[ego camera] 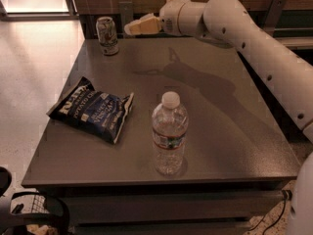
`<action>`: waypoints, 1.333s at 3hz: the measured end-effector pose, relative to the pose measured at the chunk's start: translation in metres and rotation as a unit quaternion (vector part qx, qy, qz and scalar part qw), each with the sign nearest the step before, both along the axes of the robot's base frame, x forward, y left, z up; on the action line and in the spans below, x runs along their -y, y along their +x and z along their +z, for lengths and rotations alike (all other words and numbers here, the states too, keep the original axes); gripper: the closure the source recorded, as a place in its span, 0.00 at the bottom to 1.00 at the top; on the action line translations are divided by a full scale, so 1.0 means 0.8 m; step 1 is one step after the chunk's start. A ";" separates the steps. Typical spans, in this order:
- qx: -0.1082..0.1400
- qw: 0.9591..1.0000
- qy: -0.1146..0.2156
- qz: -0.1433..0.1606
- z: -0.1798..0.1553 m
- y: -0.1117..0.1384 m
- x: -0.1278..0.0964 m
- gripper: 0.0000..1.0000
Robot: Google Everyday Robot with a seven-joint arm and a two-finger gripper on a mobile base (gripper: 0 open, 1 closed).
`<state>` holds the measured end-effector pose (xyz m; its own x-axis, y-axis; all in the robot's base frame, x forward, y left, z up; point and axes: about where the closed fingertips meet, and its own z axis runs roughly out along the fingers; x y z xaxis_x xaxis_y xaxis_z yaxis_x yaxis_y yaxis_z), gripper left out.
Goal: Pick 7up can
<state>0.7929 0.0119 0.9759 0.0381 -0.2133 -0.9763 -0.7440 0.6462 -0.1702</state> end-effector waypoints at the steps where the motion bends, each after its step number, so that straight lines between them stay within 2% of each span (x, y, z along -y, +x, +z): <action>1: -0.005 1.000 -0.006 0.002 -0.002 0.004 -0.008 0.00; 3: -0.012 1.000 -0.011 0.005 -0.033 0.045 -0.055 0.00; 4: -0.028 0.999 -0.010 0.016 -0.054 0.057 -0.076 0.00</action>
Offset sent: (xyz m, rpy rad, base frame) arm 0.0455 0.0465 -0.0271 -0.0477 0.0306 0.0107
